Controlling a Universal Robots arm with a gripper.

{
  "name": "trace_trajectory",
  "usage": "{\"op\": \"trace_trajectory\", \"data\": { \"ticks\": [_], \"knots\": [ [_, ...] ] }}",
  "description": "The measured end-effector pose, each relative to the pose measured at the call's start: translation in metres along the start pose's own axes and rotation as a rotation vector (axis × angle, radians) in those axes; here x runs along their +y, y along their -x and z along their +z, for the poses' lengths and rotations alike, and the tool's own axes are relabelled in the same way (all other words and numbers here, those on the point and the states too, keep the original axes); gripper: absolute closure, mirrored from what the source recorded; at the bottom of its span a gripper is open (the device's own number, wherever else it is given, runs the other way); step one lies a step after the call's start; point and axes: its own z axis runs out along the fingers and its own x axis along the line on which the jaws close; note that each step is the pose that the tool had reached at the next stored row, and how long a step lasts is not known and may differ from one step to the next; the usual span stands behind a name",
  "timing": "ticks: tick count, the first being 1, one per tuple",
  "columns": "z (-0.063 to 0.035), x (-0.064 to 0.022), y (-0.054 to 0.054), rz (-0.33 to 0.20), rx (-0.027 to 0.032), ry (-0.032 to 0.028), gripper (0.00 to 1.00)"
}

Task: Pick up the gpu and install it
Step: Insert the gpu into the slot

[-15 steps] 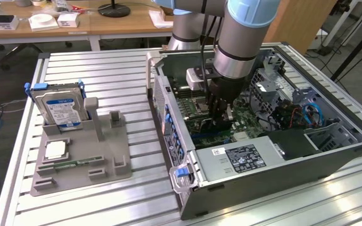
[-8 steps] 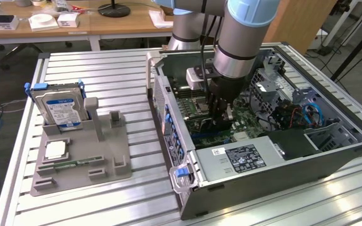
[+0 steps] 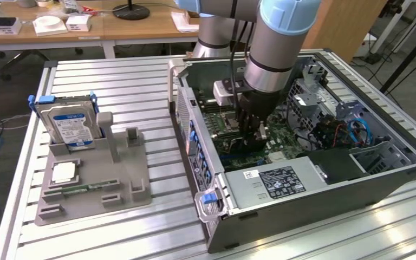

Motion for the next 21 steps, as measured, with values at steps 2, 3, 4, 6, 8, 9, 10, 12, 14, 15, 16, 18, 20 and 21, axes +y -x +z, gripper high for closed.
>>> {"op": "trace_trajectory", "data": {
  "ticks": [2,3,4,6,8,9,10,12,14,15,16,18,20,21],
  "knots": [
    [0.0022,0.0001,-0.0001,0.000,-0.0002,0.0001,0.74],
    [0.0026,0.0000,0.0000,0.000,-0.0011,-0.0005,0.74],
    [0.0027,0.0000,0.0000,0.000,-0.0012,-0.0005,0.74],
    [0.0027,0.0000,0.0000,0.000,-0.0011,-0.0004,0.74],
    [0.0026,0.0000,0.0001,0.000,-0.0010,-0.0003,0.74],
    [0.0026,0.0000,0.0000,0.000,-0.0010,-0.0003,0.74],
    [0.0026,0.0000,0.0000,0.000,-0.0010,-0.0003,0.74],
    [0.0026,0.0000,0.0000,0.000,-0.0009,-0.0003,0.74],
    [0.0026,0.0000,0.0000,0.000,-0.0010,-0.0003,0.74],
    [0.0026,0.0000,0.0000,0.000,-0.0010,-0.0003,0.74],
    [0.0026,0.0000,0.0000,0.000,-0.0010,-0.0003,0.74],
    [0.0026,0.0001,0.0000,0.000,-0.0010,-0.0003,0.74],
    [0.0026,0.0000,0.0000,0.000,-0.0010,-0.0003,0.74],
    [0.0026,0.0000,0.0000,0.000,-0.0010,-0.0003,0.74]
  ]
}}
